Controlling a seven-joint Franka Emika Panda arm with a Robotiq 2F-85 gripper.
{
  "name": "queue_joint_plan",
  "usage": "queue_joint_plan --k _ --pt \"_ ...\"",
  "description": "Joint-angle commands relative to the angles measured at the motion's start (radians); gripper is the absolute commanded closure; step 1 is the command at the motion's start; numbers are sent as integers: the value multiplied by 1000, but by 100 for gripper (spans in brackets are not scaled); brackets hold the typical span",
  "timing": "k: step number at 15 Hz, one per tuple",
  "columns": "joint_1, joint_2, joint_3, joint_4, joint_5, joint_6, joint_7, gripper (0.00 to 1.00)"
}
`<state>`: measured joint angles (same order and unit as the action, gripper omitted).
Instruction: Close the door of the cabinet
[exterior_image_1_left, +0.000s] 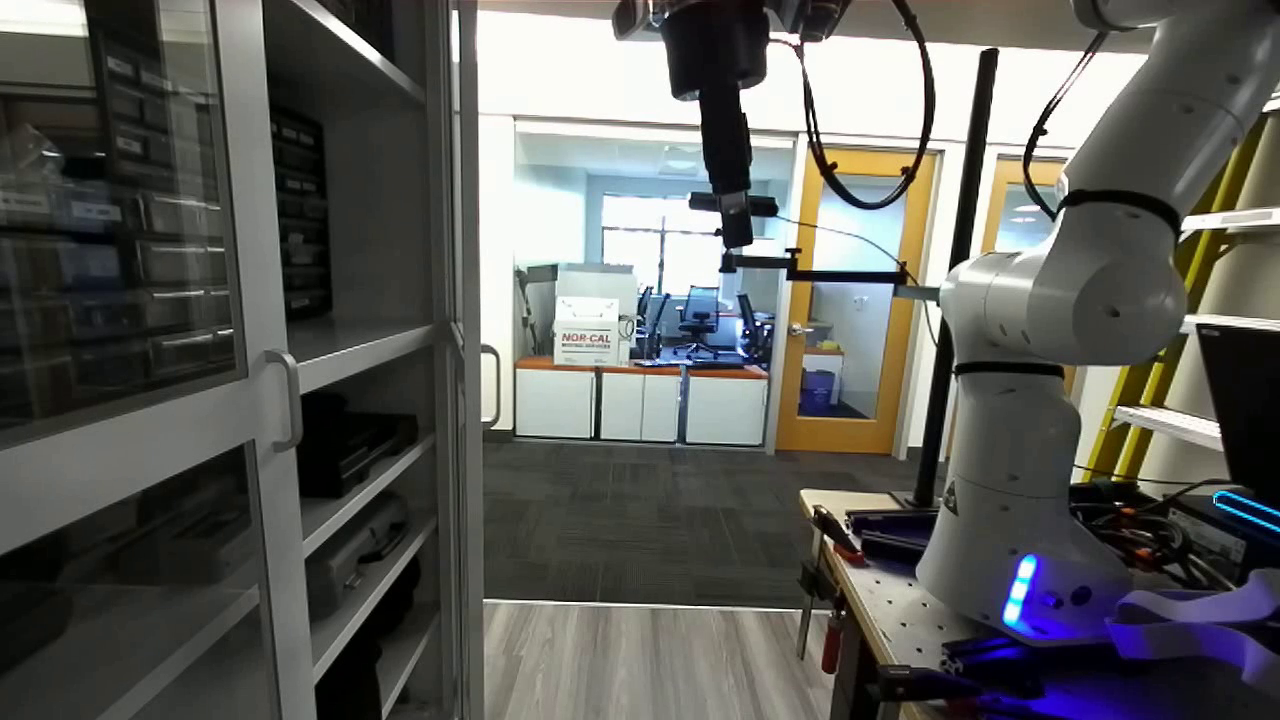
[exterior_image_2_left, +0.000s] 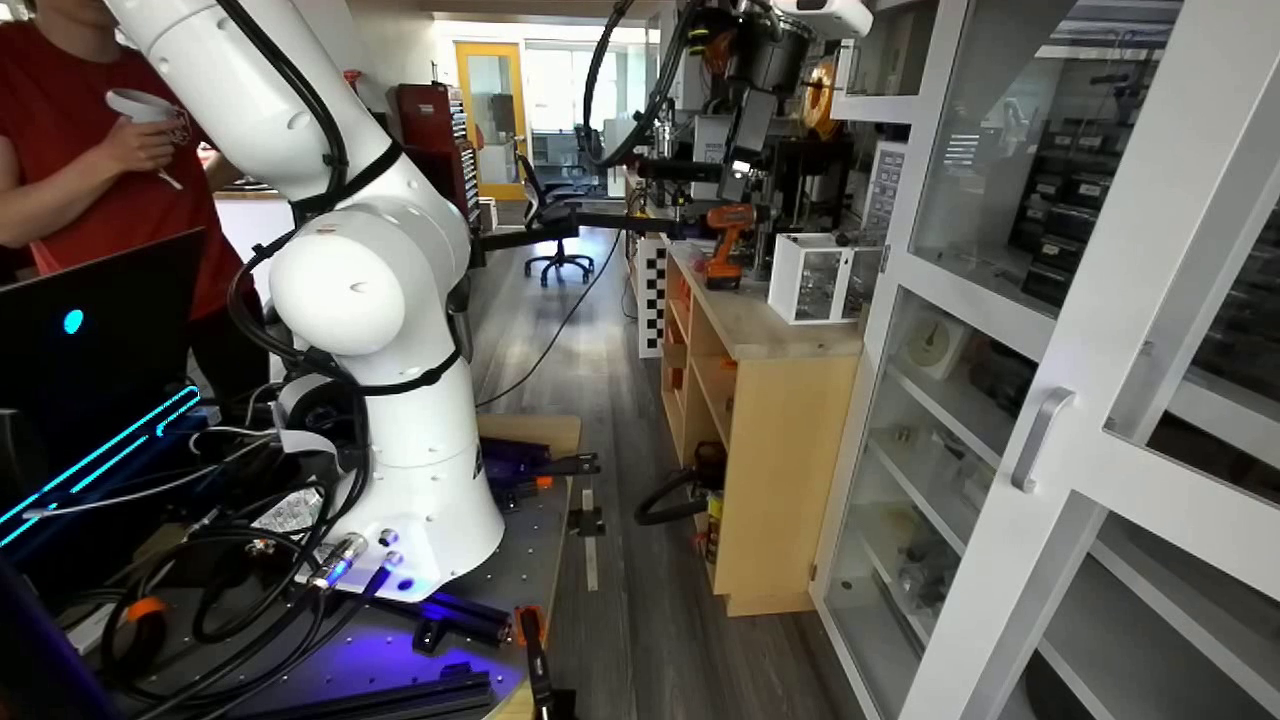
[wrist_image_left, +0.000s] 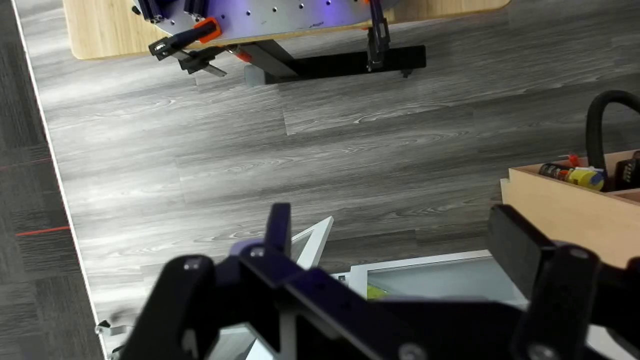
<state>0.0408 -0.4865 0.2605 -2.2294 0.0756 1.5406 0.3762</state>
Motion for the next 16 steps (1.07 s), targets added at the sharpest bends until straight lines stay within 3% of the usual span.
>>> queue_joint_plan --k 1,9,16 --pt "18 3 -15 2 -6 -1 7 0" --pt "9 -18 -37 -25 -23 49 -7 0" --pt "8 -81 -75 -94 -42 177 -49 0"
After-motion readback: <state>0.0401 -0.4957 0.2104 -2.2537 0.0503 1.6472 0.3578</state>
